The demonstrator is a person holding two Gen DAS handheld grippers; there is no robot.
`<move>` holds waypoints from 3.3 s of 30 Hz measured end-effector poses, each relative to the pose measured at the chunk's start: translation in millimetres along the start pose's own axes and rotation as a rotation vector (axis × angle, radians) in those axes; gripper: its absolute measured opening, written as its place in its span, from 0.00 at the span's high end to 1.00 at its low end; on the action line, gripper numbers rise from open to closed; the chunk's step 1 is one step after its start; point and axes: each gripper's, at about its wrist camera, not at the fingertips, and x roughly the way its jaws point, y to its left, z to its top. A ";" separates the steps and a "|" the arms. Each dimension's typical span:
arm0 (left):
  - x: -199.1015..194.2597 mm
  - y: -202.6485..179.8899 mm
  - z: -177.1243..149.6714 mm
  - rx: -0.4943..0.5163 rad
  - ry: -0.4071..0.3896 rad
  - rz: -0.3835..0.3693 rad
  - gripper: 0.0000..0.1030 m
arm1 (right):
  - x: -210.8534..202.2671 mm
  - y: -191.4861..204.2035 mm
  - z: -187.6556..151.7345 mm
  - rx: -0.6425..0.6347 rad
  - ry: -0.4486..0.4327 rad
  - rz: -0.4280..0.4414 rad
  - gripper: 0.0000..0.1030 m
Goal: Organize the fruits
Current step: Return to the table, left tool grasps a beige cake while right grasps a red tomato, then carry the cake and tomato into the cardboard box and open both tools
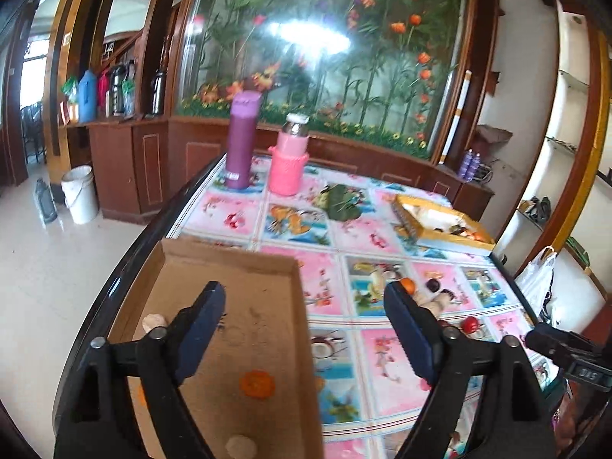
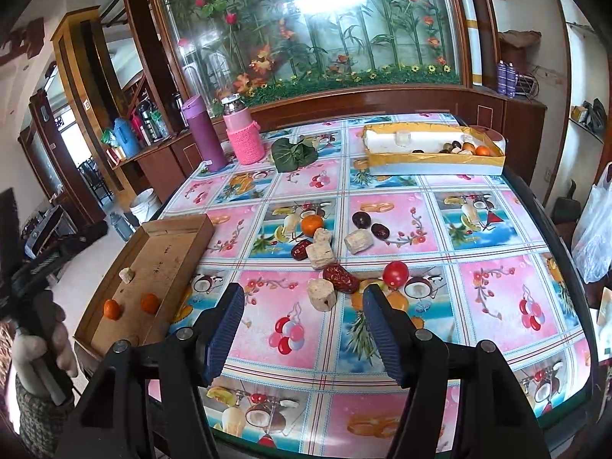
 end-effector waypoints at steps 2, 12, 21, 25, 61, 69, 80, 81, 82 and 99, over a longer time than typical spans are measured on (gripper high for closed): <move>-3.6 -9.2 0.1 0.005 -0.008 -0.011 0.13 | -0.3 -5.2 -1.2 0.002 -0.003 -0.010 0.31; 43.7 -33.3 -21.0 -0.022 0.153 -0.021 0.13 | -2.1 -76.4 -10.7 0.100 0.007 -0.072 0.29; 121.3 -84.3 -39.5 0.061 0.304 -0.056 0.14 | 45.4 -124.0 -10.2 0.146 0.090 -0.059 0.30; 153.3 -112.4 -50.3 0.092 0.378 -0.112 0.36 | 76.6 -120.1 -1.9 0.104 0.129 -0.052 0.34; 115.6 -83.5 -62.6 0.038 0.344 -0.149 0.71 | 102.4 -57.8 22.9 -0.007 0.147 0.048 0.67; 71.9 32.3 -59.3 -0.087 0.309 0.112 0.71 | 92.3 53.1 21.1 -0.183 0.138 0.197 0.67; 76.0 110.8 -54.0 -0.116 0.319 0.356 0.71 | 147.6 196.3 -13.7 -0.459 0.216 0.265 0.67; 77.7 113.2 -54.4 -0.121 0.323 0.350 0.71 | 153.2 201.8 -15.6 -0.475 0.215 0.248 0.67; 80.8 115.4 -54.6 -0.131 0.332 0.334 0.71 | 159.3 204.9 -16.4 -0.482 0.214 0.233 0.67; 55.2 120.9 -50.5 -0.245 0.242 0.237 0.54 | 173.3 205.3 -13.0 -0.399 0.235 0.266 0.52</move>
